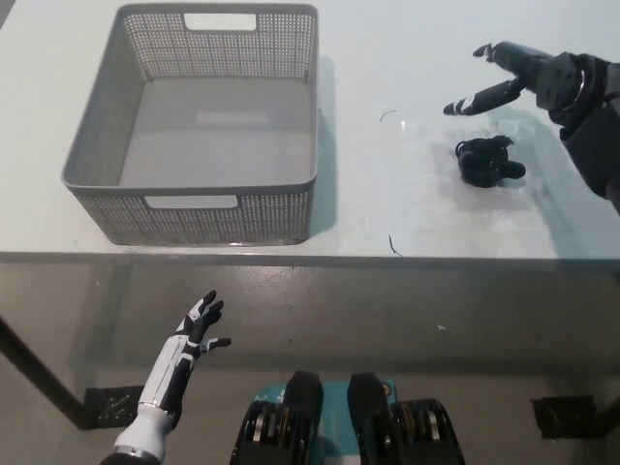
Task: Use the right hand to pick up a webcam and put it into a container on the left side
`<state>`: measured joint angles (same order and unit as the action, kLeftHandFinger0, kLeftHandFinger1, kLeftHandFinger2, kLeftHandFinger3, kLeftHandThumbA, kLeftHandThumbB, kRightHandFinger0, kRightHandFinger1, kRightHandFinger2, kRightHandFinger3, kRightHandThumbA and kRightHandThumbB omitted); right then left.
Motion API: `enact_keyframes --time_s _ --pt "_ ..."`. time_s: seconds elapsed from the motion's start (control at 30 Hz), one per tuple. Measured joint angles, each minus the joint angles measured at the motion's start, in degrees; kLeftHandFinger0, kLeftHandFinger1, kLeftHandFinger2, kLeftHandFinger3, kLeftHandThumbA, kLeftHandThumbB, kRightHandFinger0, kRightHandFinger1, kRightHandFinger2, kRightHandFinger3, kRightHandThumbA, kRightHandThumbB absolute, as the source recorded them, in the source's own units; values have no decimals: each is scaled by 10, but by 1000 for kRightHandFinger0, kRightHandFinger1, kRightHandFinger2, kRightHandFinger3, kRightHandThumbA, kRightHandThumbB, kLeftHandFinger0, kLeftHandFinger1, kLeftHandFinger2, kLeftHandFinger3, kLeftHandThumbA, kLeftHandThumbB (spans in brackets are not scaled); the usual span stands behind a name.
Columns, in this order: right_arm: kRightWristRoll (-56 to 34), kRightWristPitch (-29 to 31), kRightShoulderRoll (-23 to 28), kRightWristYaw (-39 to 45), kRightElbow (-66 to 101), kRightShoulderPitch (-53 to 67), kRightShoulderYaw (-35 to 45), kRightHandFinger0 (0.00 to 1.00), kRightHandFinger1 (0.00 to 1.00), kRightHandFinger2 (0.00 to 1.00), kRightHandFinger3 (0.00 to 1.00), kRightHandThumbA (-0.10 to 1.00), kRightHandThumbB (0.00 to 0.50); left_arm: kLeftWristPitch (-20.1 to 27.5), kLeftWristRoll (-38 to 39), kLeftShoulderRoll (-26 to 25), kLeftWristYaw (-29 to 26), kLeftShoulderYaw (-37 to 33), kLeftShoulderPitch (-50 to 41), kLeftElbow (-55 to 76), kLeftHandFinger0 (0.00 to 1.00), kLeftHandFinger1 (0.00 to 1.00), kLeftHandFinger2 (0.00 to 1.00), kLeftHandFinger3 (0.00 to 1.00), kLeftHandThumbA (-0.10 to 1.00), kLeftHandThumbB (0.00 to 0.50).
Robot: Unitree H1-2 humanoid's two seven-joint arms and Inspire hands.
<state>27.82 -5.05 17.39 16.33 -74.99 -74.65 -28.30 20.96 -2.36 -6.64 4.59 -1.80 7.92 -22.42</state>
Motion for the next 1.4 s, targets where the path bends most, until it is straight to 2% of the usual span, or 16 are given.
enact_keyframes --time_s 0.1,0.17,0.57,0.73,0.83,0.9,0.97,1.13,1.27,1.3,1.33,1.37,1.4 --pt "0 1 -8 0 0 1 1 1000 1000 1000 1000 826 500 0 0 0 0 0 1 0 780 1000 1000 1000 1000 497" --pt "0 3 -12 0 -2 2 1 1000 1000 1000 1000 855 500 0 0 0 0 0 2 0 774 1000 1000 1000 1000 493" --pt "2 7 -27 0 -17 38 -1 1000 1000 1000 1000 861 500 0 0 -1 1 0 8 -1 746 1000 1000 1000 1000 495" --pt "8 7 -27 -1 -32 41 -11 1000 1000 1000 1000 762 475 0 0 -1 1 1 9 -1 734 1000 1000 1000 1000 492" --pt "8 7 -27 -4 -38 47 -12 1000 1000 1000 1000 754 473 0 0 -1 1 1 9 -1 729 1000 1000 1000 1000 488" --pt "9 7 -26 -7 -41 52 -13 1000 1000 1000 1000 779 488 0 1 -1 1 1 9 -1 733 1000 1000 1000 1000 488" --pt "9 8 -24 -11 -43 56 -13 1000 1000 1000 1000 791 472 0 1 -2 1 2 9 -1 731 1000 1000 1000 1000 491" --pt "8 9 -18 -12 -49 58 -14 1000 1000 1000 1000 788 470 0 2 -2 1 2 9 -2 731 1000 1000 1000 1000 488" --pt "6 11 -16 -12 -50 60 -11 1000 1000 1000 1000 690 445 0 2 -2 1 2 11 -2 742 1000 1000 1000 1000 481" --pt "5 11 -16 -12 -51 60 -8 1000 1000 1000 1000 653 415 0 2 -2 2 2 11 -2 744 1000 1000 1000 1000 478" --pt "4 12 -16 -11 -51 60 -6 1000 1000 1000 1000 608 363 0 3 -2 2 3 11 -2 745 1000 1000 1000 1000 476" --pt "4 12 -16 -11 -51 60 -6 1000 1000 1000 1000 510 330 0 3 -2 2 3 12 -2 743 1000 1000 1000 1000 477" --pt "4 13 -16 -12 -52 60 -5 853 964 1000 1000 274 282 0 3 -2 2 3 12 -2 741 1000 1000 1000 1000 476"
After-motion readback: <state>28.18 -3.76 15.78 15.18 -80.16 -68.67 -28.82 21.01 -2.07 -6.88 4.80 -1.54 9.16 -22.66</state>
